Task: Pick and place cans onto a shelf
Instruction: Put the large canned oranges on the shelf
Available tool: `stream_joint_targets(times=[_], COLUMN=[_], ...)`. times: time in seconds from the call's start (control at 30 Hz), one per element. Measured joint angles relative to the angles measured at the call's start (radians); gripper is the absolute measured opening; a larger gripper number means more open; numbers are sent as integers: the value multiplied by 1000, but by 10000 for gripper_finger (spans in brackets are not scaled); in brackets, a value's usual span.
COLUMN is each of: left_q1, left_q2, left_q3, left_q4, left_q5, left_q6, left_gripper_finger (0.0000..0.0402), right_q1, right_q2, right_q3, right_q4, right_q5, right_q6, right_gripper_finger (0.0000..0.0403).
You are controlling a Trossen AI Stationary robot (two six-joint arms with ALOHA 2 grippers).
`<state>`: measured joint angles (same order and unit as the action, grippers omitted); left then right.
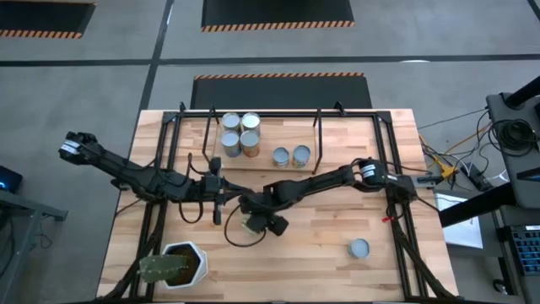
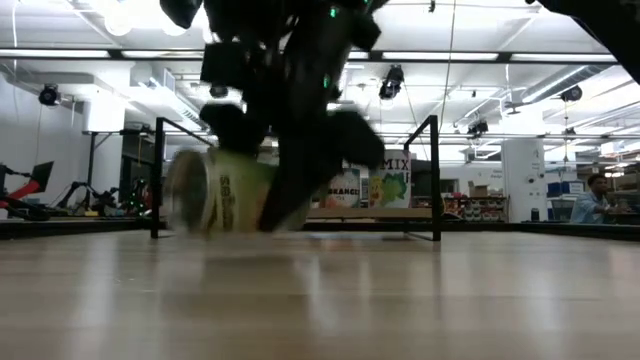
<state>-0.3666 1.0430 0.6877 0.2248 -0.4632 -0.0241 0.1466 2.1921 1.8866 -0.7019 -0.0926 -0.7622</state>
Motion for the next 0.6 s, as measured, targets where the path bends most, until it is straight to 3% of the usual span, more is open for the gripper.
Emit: stream_joint_targets(times=[0.17, 0.33, 0.47, 0.6], left_q1=[2, -1, 0, 4], left_q2=[-14, -57, -73, -78], left_q3=[2, -1, 0, -1], left_q4=[27, -8, -7, -1], left_q5=[-21, -23, -47, -57], left_q6=[24, 47, 83, 114], left_gripper_finger=[0, 0, 0, 0], right_q1=[-30, -49, -47, -54], right_q2=[-83, -223, -341, -401], right_q3=[11, -137, -355, -591], right_q4=[-121, -6, 339, 889], right_q5=[-133, -146, -71, 205], right_q6=[123, 220, 337, 485], right_gripper_finger=[286, 294, 294, 297])
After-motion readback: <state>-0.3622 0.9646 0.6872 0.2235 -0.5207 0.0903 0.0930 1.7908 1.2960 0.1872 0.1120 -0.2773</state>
